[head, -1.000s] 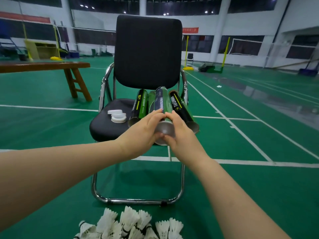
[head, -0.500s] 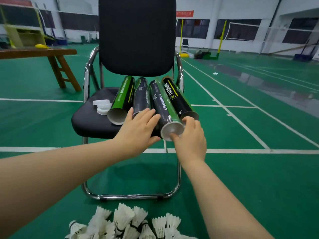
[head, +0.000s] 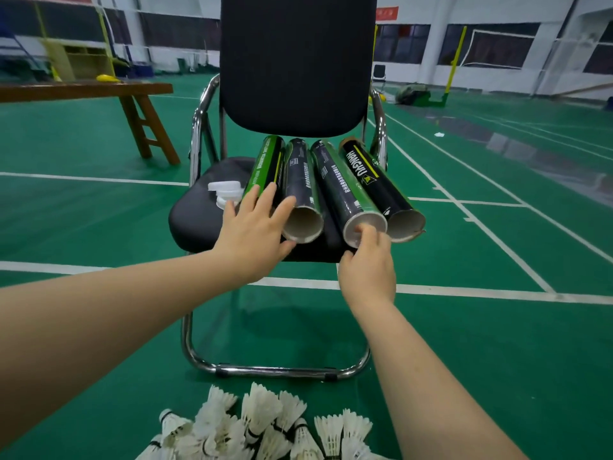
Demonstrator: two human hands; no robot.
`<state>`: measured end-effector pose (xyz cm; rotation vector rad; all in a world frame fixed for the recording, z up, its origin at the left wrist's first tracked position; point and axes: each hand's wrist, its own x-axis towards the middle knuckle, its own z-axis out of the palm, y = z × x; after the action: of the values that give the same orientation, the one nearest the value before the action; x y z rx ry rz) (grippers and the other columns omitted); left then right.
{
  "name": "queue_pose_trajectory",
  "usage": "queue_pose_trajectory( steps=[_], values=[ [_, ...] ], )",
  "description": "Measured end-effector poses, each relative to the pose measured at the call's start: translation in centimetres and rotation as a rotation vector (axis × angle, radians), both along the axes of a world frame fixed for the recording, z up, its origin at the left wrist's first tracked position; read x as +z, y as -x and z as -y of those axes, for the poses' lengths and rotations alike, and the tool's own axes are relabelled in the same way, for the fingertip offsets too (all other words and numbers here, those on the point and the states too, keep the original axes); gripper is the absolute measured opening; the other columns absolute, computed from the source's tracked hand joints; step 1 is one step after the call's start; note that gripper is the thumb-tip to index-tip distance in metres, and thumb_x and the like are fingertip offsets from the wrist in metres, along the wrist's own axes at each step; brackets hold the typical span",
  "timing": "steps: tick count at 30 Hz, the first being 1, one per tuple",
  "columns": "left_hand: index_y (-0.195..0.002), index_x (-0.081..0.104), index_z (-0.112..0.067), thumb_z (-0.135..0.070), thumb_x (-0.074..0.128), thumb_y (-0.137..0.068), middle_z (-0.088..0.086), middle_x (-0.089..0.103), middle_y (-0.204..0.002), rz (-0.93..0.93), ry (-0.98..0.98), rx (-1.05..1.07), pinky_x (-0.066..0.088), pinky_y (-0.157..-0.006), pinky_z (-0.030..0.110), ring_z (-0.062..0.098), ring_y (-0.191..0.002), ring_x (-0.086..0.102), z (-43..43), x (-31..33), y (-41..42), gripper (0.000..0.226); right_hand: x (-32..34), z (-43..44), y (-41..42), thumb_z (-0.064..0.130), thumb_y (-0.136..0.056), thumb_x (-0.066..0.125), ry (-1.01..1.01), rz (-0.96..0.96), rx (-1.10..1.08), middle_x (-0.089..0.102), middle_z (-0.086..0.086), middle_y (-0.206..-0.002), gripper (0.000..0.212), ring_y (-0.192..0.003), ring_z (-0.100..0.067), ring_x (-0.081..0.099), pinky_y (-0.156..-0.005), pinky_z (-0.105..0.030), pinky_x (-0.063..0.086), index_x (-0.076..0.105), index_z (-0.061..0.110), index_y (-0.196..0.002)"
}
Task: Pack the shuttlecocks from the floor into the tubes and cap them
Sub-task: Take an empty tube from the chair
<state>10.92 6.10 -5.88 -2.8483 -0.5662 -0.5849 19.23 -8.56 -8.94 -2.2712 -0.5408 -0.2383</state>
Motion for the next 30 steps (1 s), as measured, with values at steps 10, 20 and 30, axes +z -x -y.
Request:
queue_pose_trajectory(
  steps=[10,20,30],
  values=[
    [-0.144,0.023,-0.024,-0.010,0.047,-0.089,0.016,0.028,-0.143,0.073,0.363,0.060,0.046,-0.076,0.042,0.039,-0.097,0.052,-2.5,0.0,0.1,0.061,-0.1,0.0,0.7,0.005,-0.080,0.048,-0.040,0.118,-0.033,0.044,-0.006,-0.126,0.039,-0.110,-0.028,0.041,-0.088,-0.040,0.038,0.050,0.014,-0.117],
    [-0.142,0.030,-0.022,-0.006,0.045,-0.090,0.017,0.032,-0.138,0.092,0.314,0.020,0.044,-0.081,0.040,0.038,-0.101,0.050,-1.9,0.1,0.9,0.057,0.5,-0.4,1.9,0.004,-0.080,0.050,-0.074,0.273,0.056,0.052,-0.003,-0.119,0.034,-0.111,-0.024,0.043,-0.089,-0.037,0.034,0.058,0.014,-0.111],
    [-0.145,0.024,-0.027,-0.011,0.048,-0.090,0.015,0.020,-0.149,-0.006,0.275,-0.031,0.041,-0.092,0.040,0.036,-0.116,0.042,-1.5,-0.2,1.4,0.062,0.9,-3.1,3.6,0.011,-0.088,0.049,0.127,-0.001,0.318,0.003,-0.005,-0.155,0.059,-0.139,-0.025,0.009,-0.106,-0.037,0.027,0.032,0.028,-0.141]
  ],
)
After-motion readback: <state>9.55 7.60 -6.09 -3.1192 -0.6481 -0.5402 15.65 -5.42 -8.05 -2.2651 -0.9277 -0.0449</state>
